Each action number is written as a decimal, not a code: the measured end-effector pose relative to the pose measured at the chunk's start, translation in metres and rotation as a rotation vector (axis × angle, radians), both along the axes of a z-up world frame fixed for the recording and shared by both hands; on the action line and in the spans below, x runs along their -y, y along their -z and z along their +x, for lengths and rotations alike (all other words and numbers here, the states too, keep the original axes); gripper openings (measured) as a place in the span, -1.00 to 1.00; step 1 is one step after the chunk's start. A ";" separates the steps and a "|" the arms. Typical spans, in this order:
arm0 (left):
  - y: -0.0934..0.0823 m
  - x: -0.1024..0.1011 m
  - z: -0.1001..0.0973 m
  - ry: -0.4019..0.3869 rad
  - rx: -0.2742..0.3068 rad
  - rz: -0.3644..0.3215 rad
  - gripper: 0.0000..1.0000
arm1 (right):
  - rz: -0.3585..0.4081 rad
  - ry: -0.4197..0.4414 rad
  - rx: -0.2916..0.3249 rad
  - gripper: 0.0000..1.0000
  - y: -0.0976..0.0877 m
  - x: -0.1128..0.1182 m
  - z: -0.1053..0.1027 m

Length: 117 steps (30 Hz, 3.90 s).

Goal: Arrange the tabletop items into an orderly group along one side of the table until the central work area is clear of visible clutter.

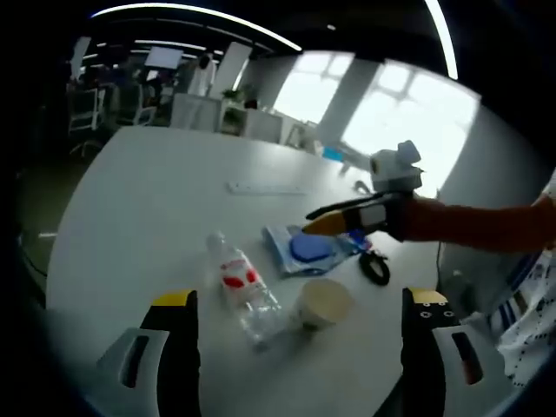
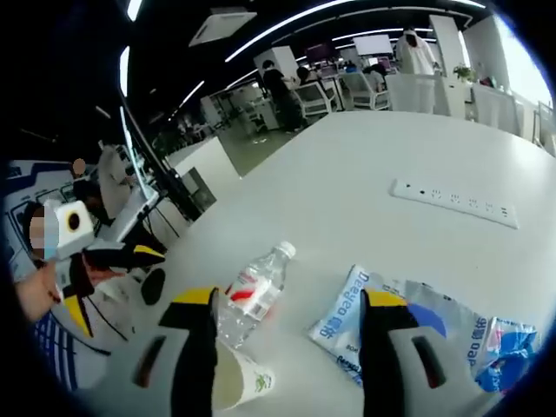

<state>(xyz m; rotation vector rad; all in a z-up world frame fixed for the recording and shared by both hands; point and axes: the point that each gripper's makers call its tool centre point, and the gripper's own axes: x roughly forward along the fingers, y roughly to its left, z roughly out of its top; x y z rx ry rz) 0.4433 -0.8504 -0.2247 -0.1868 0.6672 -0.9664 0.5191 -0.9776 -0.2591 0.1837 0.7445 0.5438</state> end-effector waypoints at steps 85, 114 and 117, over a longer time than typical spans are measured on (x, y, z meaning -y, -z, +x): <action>0.026 -0.007 0.011 -0.013 -0.014 -0.056 0.77 | 0.122 0.034 -0.291 -0.23 0.087 -0.082 0.080; 0.039 -0.008 0.017 -0.023 -0.030 -0.060 0.71 | 0.226 0.096 -0.341 -0.53 0.096 -0.086 0.086; 0.040 -0.009 0.019 -0.025 -0.029 -0.059 0.70 | 0.227 0.096 -0.338 -0.55 0.095 -0.087 0.084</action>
